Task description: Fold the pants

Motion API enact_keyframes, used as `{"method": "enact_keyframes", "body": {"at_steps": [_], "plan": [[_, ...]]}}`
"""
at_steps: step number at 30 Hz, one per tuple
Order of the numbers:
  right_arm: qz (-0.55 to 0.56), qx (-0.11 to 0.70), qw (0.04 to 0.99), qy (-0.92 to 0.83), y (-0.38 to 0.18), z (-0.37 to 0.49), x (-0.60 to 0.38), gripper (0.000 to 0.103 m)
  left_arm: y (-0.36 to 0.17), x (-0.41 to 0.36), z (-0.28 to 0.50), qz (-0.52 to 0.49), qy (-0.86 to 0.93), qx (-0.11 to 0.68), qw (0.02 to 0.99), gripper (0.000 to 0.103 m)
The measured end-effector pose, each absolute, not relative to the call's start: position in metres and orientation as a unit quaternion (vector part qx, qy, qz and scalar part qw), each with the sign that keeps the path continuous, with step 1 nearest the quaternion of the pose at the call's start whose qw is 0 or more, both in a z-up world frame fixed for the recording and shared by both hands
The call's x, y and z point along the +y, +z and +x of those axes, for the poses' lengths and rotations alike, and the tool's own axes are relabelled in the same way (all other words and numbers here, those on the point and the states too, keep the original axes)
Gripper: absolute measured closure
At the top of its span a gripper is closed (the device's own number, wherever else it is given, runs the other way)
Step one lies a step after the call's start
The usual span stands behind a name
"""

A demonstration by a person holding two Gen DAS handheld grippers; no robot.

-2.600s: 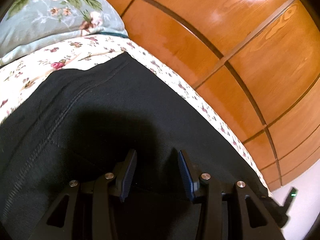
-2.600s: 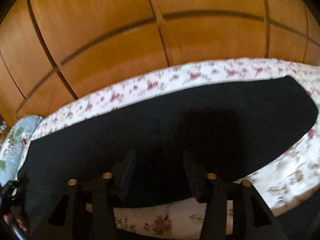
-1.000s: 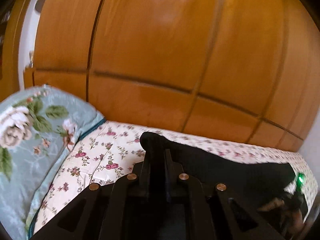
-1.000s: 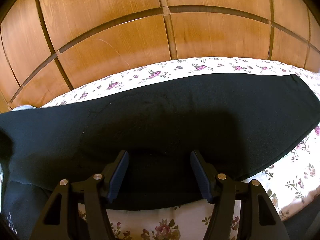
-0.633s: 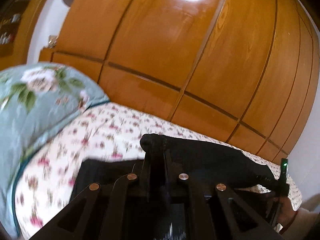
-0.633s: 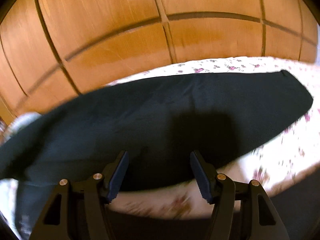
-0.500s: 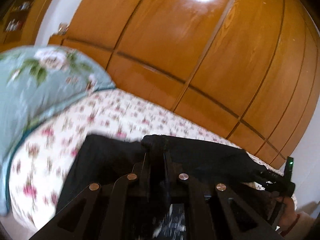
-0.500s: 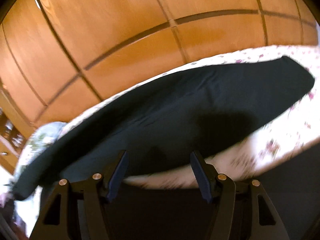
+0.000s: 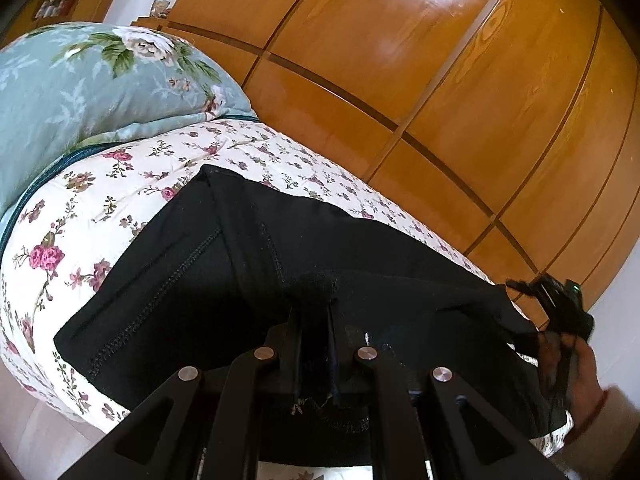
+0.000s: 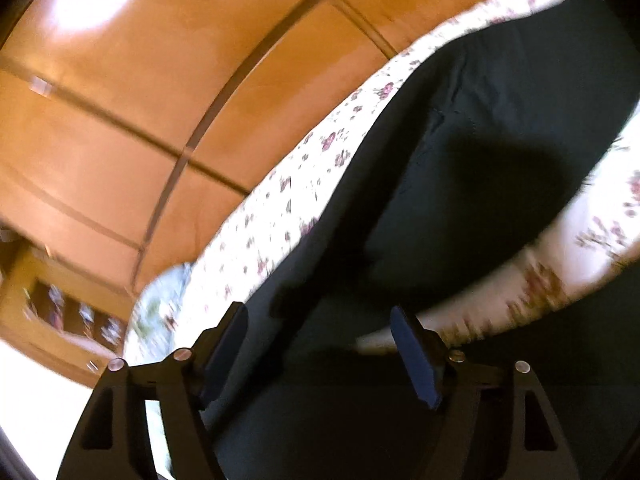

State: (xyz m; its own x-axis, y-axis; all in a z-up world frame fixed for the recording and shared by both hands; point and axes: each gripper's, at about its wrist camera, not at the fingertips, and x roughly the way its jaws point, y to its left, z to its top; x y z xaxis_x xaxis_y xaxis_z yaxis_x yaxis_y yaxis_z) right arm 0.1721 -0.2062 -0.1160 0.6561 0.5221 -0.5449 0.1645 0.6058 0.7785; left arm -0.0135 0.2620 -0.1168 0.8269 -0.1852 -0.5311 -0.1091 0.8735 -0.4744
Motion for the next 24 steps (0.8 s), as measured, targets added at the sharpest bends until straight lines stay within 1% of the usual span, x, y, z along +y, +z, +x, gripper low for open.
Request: {"method": "enact_keyframes", "body": {"at_steps": [2, 3, 4, 5, 6, 8, 11, 14, 16, 19, 21, 24], "plan": [[0.439, 0.406, 0.795, 0.1, -0.122, 0.187, -0.208, 0.034, -0.115, 0.263, -0.013, -0.253, -0.022, 0.295, 0.921, 0.094], [0.433, 0.41, 0.798, 0.091, -0.124, 0.196, -0.21, 0.046, -0.114, 0.264, -0.012, -0.255, -0.022, 0.296, 0.92, 0.094], [0.426, 0.411, 0.801, 0.09, -0.124, 0.203, -0.212, 0.067, -0.112, 0.265, -0.011, -0.257, -0.022, 0.296, 0.92, 0.094], [0.417, 0.417, 0.802, 0.093, -0.124, 0.207, -0.214, 0.076, -0.11, 0.266, -0.009, -0.259, -0.023, 0.296, 0.919, 0.094], [0.409, 0.423, 0.803, 0.096, -0.123, 0.21, -0.215, 0.091, -0.107, 0.268, -0.008, -0.262, -0.025, 0.293, 0.919, 0.094], [0.403, 0.412, 0.81, 0.11, -0.112, 0.205, -0.218, 0.093, -0.096, 0.273, -0.005, -0.268, -0.028, 0.283, 0.921, 0.094], [0.389, 0.372, 0.83, 0.145, -0.081, 0.184, -0.219, 0.093, -0.069, 0.288, -0.004, -0.277, -0.03, 0.241, 0.929, 0.094], [0.376, 0.325, 0.848, 0.182, -0.05, 0.142, -0.216, 0.093, -0.045, 0.307, -0.008, -0.297, -0.03, 0.193, 0.935, 0.094], [0.363, 0.306, 0.856, 0.204, -0.038, 0.111, -0.211, 0.093, -0.038, 0.32, -0.011, -0.309, -0.026, 0.177, 0.934, 0.094], [0.338, 0.3, 0.862, 0.23, -0.037, 0.068, -0.2, 0.093, -0.044, 0.333, -0.018, -0.32, -0.018, 0.172, 0.931, 0.094], [0.314, 0.306, 0.867, 0.237, -0.045, 0.045, -0.19, 0.093, -0.06, 0.342, -0.025, -0.338, -0.007, 0.182, 0.923, 0.094], [0.26, 0.345, 0.871, 0.235, -0.079, 0.018, -0.172, 0.093, -0.09, 0.35, -0.036, -0.357, 0.005, 0.199, 0.912, 0.094]]}}
